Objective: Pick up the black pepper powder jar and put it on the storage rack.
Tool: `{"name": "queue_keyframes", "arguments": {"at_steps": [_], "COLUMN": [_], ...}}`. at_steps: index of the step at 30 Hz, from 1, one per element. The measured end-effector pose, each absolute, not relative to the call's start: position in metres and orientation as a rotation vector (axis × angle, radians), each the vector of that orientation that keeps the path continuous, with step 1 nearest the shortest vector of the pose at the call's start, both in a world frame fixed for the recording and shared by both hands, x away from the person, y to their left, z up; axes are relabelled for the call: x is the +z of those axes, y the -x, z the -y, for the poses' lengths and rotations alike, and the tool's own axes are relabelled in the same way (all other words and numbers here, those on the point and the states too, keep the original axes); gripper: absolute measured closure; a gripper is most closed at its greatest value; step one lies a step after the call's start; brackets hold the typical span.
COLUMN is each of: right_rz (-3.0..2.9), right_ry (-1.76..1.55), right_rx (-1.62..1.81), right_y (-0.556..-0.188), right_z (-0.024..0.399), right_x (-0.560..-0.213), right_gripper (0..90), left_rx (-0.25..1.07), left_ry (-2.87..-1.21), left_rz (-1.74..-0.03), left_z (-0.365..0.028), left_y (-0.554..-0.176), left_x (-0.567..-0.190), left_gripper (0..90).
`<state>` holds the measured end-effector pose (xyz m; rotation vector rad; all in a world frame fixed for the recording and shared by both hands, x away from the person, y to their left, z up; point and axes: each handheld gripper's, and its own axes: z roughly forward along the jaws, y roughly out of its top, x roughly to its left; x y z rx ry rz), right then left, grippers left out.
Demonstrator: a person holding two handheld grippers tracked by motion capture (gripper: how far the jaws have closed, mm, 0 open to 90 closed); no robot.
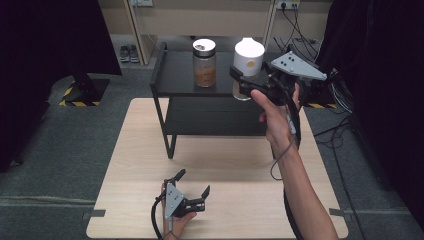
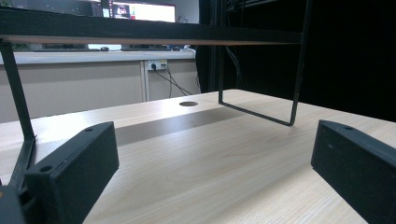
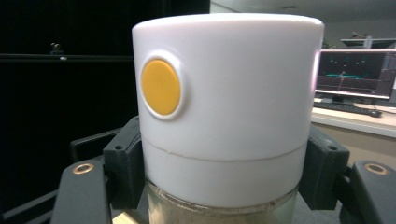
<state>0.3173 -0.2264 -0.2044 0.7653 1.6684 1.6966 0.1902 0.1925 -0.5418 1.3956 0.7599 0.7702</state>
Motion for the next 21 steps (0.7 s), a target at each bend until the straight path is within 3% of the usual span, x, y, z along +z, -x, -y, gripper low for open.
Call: {"name": "queue_keyframes", "arguments": {"at_steps": [21], "right_rz": [-1.615], "right_ry": [-0.867], "right_rx": [1.622], "right_y": [-0.357], "right_z": [0.204], "right_x": [-0.206], "right_gripper": [31.0], "left_rx": [0.767], "left_ry": [-1.395], "left_rz": [-0.759], "left_z": [-0.193], "left_y": [-0.190], "left_x": [-0.542], "left_gripper": [0.2]}}
